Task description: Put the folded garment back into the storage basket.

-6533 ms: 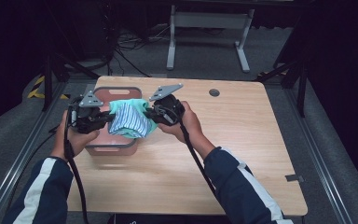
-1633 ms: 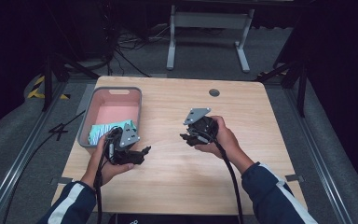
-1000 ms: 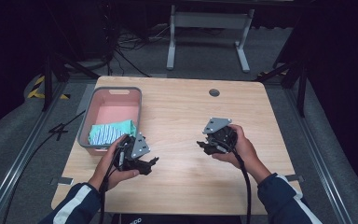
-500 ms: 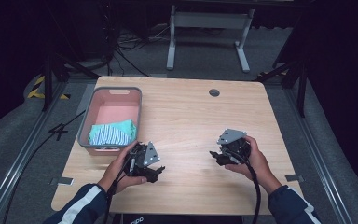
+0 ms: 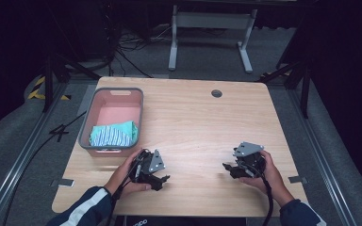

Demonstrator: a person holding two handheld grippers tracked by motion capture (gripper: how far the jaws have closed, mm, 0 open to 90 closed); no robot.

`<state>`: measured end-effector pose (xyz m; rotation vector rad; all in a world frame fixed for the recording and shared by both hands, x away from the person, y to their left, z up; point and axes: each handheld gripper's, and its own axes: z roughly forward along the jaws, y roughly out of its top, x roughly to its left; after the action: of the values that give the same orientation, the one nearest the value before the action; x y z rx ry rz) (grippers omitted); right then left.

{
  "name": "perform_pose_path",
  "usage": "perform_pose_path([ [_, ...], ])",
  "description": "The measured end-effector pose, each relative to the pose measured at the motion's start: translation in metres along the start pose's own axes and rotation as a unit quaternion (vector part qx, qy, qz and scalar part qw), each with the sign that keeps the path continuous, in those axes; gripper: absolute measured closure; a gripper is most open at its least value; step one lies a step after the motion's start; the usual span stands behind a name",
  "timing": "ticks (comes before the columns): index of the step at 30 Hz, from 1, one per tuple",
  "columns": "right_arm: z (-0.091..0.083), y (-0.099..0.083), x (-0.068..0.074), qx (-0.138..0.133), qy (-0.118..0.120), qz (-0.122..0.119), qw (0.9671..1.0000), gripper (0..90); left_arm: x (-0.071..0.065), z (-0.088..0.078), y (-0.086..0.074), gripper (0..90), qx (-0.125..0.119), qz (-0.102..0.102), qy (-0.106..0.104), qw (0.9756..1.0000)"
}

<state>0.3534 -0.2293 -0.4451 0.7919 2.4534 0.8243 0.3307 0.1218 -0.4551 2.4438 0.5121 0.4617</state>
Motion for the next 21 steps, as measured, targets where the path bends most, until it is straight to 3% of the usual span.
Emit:
perform_pose_path([
  [3, -0.002, -0.011, -0.003, -0.002, 0.002, 0.017, 0.9998, 28.6, -0.003, 0.004, -0.004, 17.1, 0.003, -0.006, -0.007, 0.9999],
  [5, -0.003, -0.019, -0.005, -0.002, 0.001, 0.027, 0.9996, 28.5, -0.002, 0.006, -0.007, 17.2, -0.001, -0.013, -0.029, 0.9995],
  [6, -0.004, -0.022, -0.005, -0.001, 0.003, 0.033, 0.9995, 28.4, -0.003, 0.008, -0.008, 17.1, 0.005, -0.026, -0.037, 0.9989],
  [12, -0.008, -0.042, -0.010, -0.014, 0.006, 0.053, 0.9985, 28.2, -0.002, 0.013, -0.013, 16.9, -0.004, -0.041, -0.051, 0.9978],
  [16, -0.009, -0.058, -0.012, -0.021, 0.009, 0.072, 0.9972, 27.2, 0.002, 0.016, -0.021, 15.0, -0.020, -0.087, -0.071, 0.9935],
  [21, -0.012, -0.075, -0.015, -0.030, 0.025, 0.107, 0.9935, 23.8, 0.003, 0.017, -0.025, 12.8, -0.037, -0.084, -0.073, 0.9931],
])
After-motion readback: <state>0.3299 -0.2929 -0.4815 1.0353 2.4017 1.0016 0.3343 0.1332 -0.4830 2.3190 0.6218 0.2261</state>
